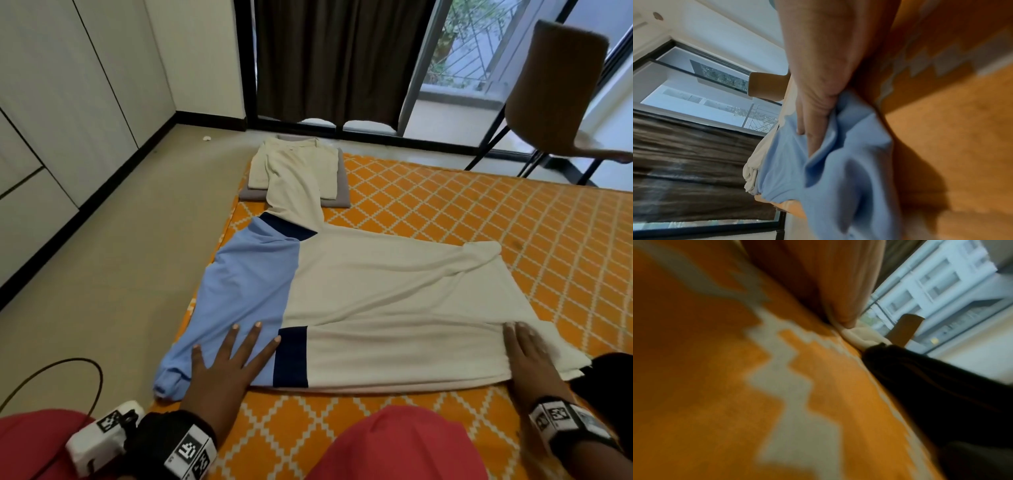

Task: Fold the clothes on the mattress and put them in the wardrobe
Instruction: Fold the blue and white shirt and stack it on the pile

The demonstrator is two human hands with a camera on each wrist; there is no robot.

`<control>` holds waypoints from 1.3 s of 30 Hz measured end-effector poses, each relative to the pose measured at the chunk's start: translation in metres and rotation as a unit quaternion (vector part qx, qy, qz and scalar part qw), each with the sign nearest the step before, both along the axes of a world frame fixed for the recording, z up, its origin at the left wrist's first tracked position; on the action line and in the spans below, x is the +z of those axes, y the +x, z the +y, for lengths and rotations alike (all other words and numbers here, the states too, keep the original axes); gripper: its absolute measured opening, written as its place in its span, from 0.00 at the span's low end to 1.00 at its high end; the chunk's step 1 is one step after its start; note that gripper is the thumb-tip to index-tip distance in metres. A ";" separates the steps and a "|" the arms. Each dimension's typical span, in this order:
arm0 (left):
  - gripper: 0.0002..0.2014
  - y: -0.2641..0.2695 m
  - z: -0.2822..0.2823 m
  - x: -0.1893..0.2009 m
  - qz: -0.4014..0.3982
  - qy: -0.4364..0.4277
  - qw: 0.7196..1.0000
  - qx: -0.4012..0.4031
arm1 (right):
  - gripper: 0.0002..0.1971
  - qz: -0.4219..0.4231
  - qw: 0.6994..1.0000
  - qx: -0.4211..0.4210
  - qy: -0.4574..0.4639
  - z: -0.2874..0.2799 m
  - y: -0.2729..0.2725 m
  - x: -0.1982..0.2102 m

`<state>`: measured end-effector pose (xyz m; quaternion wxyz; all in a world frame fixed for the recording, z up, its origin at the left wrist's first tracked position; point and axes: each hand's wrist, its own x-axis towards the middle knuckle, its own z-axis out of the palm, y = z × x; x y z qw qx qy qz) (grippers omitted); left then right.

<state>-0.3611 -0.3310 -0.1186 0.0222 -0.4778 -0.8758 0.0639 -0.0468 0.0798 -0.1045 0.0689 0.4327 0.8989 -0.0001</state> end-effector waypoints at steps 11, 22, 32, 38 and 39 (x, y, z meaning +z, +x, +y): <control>0.73 0.011 -0.023 0.012 -0.082 -0.105 0.991 -0.001 | 0.33 -0.026 0.991 -0.104 -0.082 0.002 0.044 0.025; 0.61 0.012 -0.018 0.054 -0.196 -0.185 0.963 0.001 | 0.37 -0.077 0.981 -0.167 -0.059 -0.017 0.045 0.045; 0.25 -0.037 0.015 0.109 -0.271 0.047 0.961 0.012 | 0.30 -0.199 0.978 -0.054 0.023 0.000 -0.068 0.152; 0.31 -0.105 0.016 0.086 -0.219 0.139 0.963 0.078 | 0.23 -0.009 0.994 0.073 -0.082 -0.020 -0.301 0.161; 0.30 -0.109 0.010 0.073 -0.231 0.146 0.958 0.085 | 0.23 -0.016 0.991 0.101 -0.084 -0.026 -0.339 0.155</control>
